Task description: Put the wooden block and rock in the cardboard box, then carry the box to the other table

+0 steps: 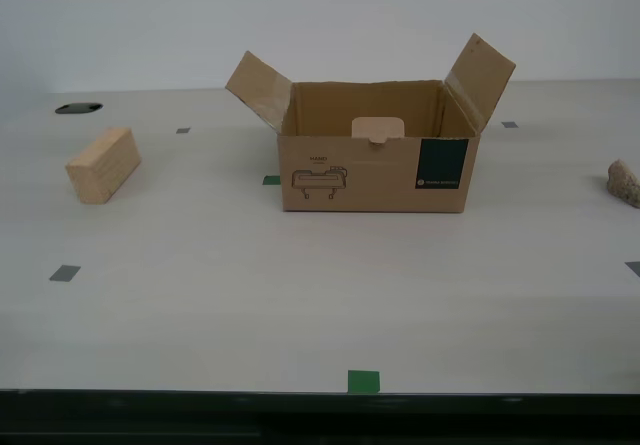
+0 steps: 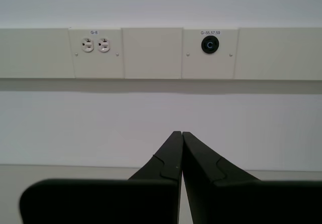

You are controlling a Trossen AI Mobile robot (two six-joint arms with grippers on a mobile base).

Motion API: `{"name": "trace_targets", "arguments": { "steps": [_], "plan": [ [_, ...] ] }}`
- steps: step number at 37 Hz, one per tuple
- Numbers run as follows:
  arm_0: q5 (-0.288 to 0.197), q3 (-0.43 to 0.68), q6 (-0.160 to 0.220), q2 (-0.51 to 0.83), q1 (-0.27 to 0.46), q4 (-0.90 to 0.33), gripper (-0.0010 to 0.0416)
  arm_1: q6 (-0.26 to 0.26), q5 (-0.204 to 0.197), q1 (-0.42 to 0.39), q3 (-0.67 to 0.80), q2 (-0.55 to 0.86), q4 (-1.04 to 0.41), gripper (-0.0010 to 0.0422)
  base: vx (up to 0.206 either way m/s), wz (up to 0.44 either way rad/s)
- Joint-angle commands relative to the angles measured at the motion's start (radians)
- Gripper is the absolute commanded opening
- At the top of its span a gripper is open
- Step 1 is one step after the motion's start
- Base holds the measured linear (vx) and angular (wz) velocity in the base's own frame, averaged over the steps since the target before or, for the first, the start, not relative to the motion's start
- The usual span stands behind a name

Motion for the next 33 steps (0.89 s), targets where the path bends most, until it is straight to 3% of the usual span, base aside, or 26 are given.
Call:
{"name": "trace_targets", "arguments": {
  "steps": [1, 33],
  "plan": [
    [0.0, 0.0, 0.0, 0.0, 0.001, 0.003, 0.0001, 0.001, 0.001, 0.0, 0.0, 0.0, 0.005, 0.0, 0.0, 0.0],
    [0.0, 0.0, 0.0, 0.0, 0.001, 0.003, 0.0, 0.001, 0.0, 0.0, 0.0, 0.0, 0.005, 0.0, 0.0, 0.0]
  ]
}}
